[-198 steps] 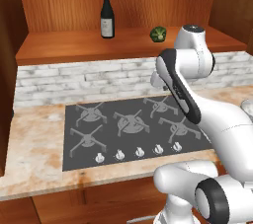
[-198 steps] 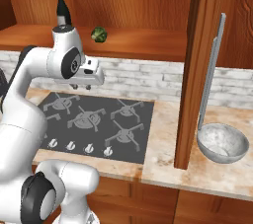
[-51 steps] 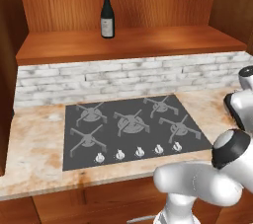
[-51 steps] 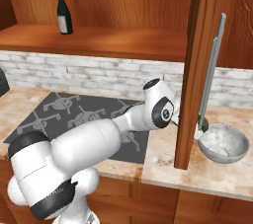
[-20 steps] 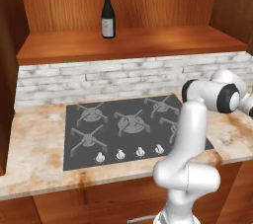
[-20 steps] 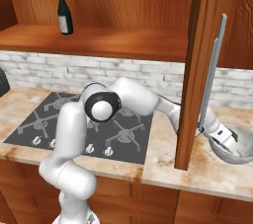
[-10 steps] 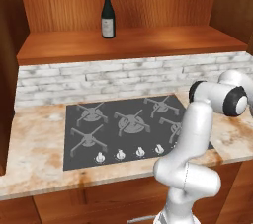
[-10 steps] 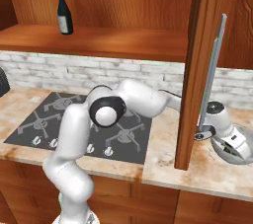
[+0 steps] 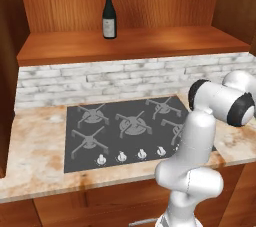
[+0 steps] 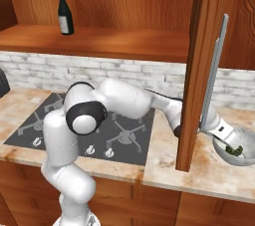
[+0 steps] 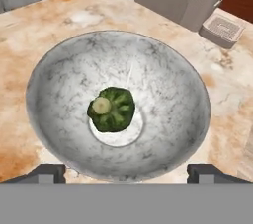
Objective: Pick the broccoli from the cabinet and place it in the bowl. Then pick the bowl and place it in the sink. Then turn on the sink facuet.
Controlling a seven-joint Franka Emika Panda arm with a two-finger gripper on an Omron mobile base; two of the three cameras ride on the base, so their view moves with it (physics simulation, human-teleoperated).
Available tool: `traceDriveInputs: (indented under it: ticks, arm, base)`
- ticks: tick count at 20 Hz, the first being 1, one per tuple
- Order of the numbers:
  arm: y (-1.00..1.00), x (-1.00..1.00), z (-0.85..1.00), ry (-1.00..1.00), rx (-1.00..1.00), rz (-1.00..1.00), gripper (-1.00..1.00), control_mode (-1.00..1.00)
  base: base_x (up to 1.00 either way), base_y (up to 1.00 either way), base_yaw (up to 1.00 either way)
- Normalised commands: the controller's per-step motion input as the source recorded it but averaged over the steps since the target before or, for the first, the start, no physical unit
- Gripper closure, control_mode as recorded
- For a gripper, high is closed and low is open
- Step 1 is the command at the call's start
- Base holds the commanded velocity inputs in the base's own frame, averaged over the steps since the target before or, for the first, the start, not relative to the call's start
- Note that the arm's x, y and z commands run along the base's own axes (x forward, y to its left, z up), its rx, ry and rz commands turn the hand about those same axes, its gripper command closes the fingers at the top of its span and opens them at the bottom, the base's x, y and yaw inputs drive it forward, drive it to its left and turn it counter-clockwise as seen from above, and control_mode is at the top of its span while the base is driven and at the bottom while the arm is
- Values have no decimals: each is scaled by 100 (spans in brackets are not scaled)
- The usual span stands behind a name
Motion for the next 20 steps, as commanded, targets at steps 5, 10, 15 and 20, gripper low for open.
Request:
traceDriveInputs:
  ticks: [5,10,15,20]
  arm:
    - [42,0,28,5,-15,5,-100,-100]
    - [8,0,12,23,-4,7,-100,-100]
    - [4,0,11,26,-4,6,-100,-100]
    - [0,0,-12,19,-5,9,-100,-100]
  base:
    - [0,0,0]
    - [0,0,0]
    - [0,0,0]
    - [0,0,0]
